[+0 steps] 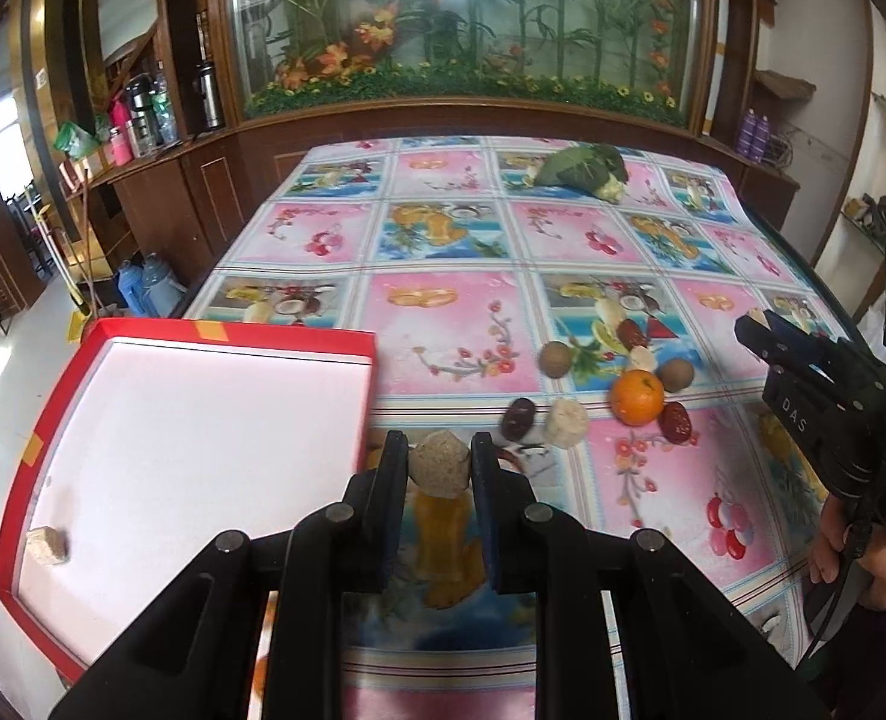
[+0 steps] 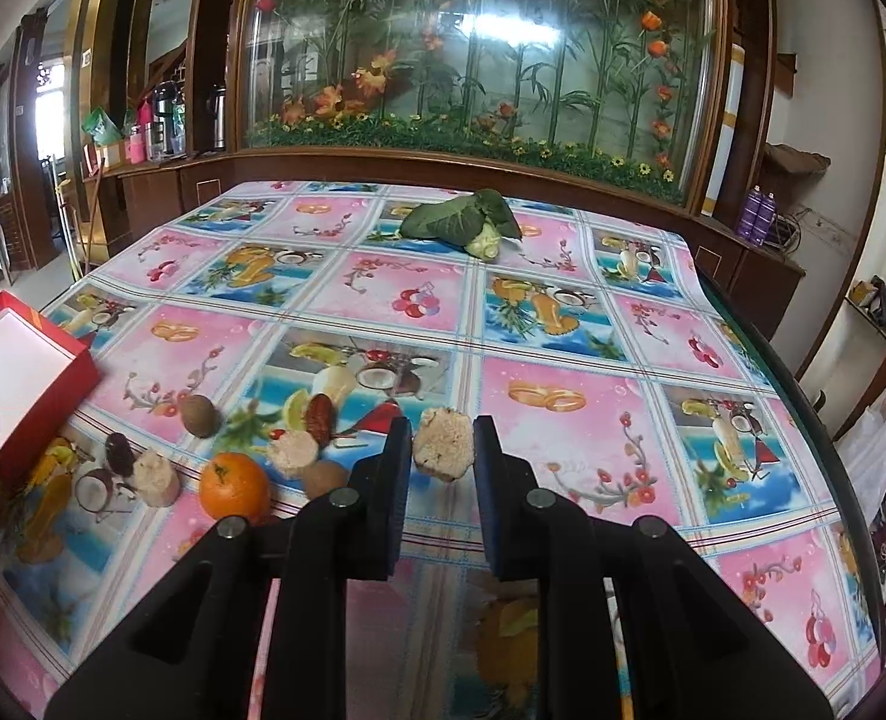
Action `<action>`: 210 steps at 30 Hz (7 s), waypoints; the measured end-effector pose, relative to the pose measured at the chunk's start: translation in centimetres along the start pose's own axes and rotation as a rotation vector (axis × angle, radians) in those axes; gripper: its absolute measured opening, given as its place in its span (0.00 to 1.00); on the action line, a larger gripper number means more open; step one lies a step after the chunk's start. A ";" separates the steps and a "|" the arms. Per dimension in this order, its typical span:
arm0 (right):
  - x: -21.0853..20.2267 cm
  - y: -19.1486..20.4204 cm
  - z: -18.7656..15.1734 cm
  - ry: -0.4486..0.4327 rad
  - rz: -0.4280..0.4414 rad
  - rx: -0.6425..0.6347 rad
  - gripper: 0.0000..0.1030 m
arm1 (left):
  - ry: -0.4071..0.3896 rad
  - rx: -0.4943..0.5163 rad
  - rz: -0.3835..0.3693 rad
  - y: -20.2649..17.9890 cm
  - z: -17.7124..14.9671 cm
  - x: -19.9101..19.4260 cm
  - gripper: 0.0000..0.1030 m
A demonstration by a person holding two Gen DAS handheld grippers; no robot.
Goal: Organize fruits
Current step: 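Grasp another beige dried piece with each gripper, then carry the beige pieces into the white tray and open both grippers, then grasp the orange with the left gripper while the right gripper grasps a brown date, then carry the orange and date over the white tray and open both grippers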
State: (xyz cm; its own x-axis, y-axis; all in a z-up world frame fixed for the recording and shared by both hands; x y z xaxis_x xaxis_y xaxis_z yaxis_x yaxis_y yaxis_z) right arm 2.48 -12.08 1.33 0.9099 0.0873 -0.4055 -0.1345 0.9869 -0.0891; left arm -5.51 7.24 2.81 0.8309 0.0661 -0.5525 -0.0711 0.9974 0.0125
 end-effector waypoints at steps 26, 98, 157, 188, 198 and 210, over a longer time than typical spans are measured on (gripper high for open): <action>-5.0 17.8 4.0 -0.107 0.132 -0.224 0.22 | -0.059 -0.186 0.139 14.0 -1.7 -3.1 0.20; -3.5 8.1 -0.3 0.167 0.234 -0.045 0.42 | -0.028 0.089 0.329 10.7 -1.6 -3.6 0.76; 1.5 -5.2 -2.0 0.220 0.130 0.448 0.21 | 0.207 0.276 -0.238 -12.7 -1.1 9.4 0.34; -0.9 7.9 1.3 0.072 0.294 0.248 0.21 | -0.057 -0.023 0.135 8.9 0.1 -3.2 0.34; -1.1 24.9 2.1 0.244 0.551 0.055 0.21 | -0.024 -0.059 0.267 15.2 -1.9 -2.4 0.34; 0.3 30.6 1.0 0.349 0.584 -0.036 0.22 | 0.010 -0.026 0.359 18.6 -2.9 -1.4 0.34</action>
State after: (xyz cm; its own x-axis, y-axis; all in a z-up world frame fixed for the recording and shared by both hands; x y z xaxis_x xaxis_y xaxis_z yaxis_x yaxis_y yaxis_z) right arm -0.99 18.31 -0.62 0.5049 0.5493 -0.6658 -0.5835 0.7857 0.2057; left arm -9.59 25.63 1.40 0.7450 0.4115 -0.5251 -0.3714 0.9097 0.1859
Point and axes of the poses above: each gripper's, at about its wrist camera, not at the fingertips, and x roughly the way its jaws point, y to its left, z to its top, the point moved 6 cm from there along x, roughly the way its jaws point, and after that the axes turned 13 degrees about -y, right-handed, at the moved point
